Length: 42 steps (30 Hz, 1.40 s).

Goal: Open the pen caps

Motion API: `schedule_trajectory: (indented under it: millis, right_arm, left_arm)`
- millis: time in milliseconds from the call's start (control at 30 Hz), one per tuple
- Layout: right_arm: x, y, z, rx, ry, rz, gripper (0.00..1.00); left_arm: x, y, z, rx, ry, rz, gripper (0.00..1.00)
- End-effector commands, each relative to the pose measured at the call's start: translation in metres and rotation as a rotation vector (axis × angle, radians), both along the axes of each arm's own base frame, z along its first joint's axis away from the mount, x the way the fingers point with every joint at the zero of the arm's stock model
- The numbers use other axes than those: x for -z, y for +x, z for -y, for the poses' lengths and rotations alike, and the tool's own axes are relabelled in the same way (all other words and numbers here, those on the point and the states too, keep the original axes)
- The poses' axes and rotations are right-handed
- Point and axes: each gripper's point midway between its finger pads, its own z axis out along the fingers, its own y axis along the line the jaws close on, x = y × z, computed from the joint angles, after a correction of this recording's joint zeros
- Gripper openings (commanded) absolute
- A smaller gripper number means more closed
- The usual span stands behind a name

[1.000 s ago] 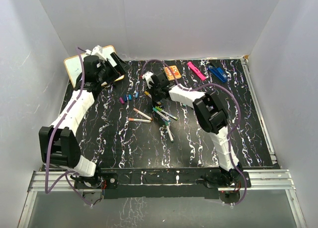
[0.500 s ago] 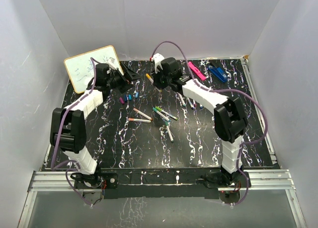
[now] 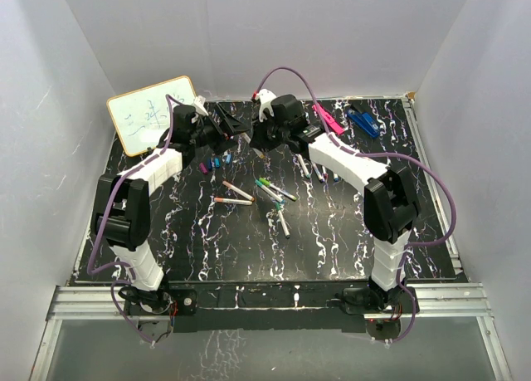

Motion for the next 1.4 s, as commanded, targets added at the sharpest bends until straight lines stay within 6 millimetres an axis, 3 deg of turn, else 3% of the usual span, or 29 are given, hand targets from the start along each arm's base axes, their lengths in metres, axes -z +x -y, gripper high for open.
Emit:
schedule_trajectory:
  millis: [0,133,667,800,933,1033,1100,1167,1367]
  right_arm:
    - [-0.031,-0.01,-0.005,-0.027,0.065,0.032,0.0]
    - [-0.032,-0.015,-0.007,-0.038,0.072,0.03,0.0]
    - [-0.044,-0.022,-0.009,-0.051,0.105,0.041,0.0]
    - [-0.047,-0.022,-0.009,-0.052,0.111,0.044,0.0]
    - [-0.048,-0.022,-0.009,-0.051,0.111,0.048,0.0]
    - [-0.048,-0.021,-0.008,-0.046,0.106,0.055,0.36]
    - [-0.046,-0.02,-0.007,-0.04,0.102,0.053,0.55]
    - [-0.043,-0.02,-0.008,-0.041,0.098,0.046,0.64]
    - [-0.032,-0.017,-0.013,-0.054,0.091,0.013,0.66]
  left_arm:
    - [-0.03,0.009,0.006,0.006,-0.03,0.076,0.84]
    - [-0.028,0.013,0.007,-0.003,-0.038,0.073,0.79]
    - [-0.022,0.01,0.022,0.028,-0.065,0.064,0.41]
    - [-0.021,0.009,0.023,0.034,-0.069,0.062,0.24]
    - [-0.021,0.008,0.024,0.038,-0.076,0.058,0.0]
    - [-0.022,0.009,0.024,0.036,-0.076,0.058,0.0]
    - [-0.023,0.009,0.026,0.041,-0.077,0.056,0.0]
    - [-0.027,0.009,0.028,0.05,-0.082,0.066,0.0]
    - [-0.038,0.006,0.038,0.091,-0.095,0.092,0.0]
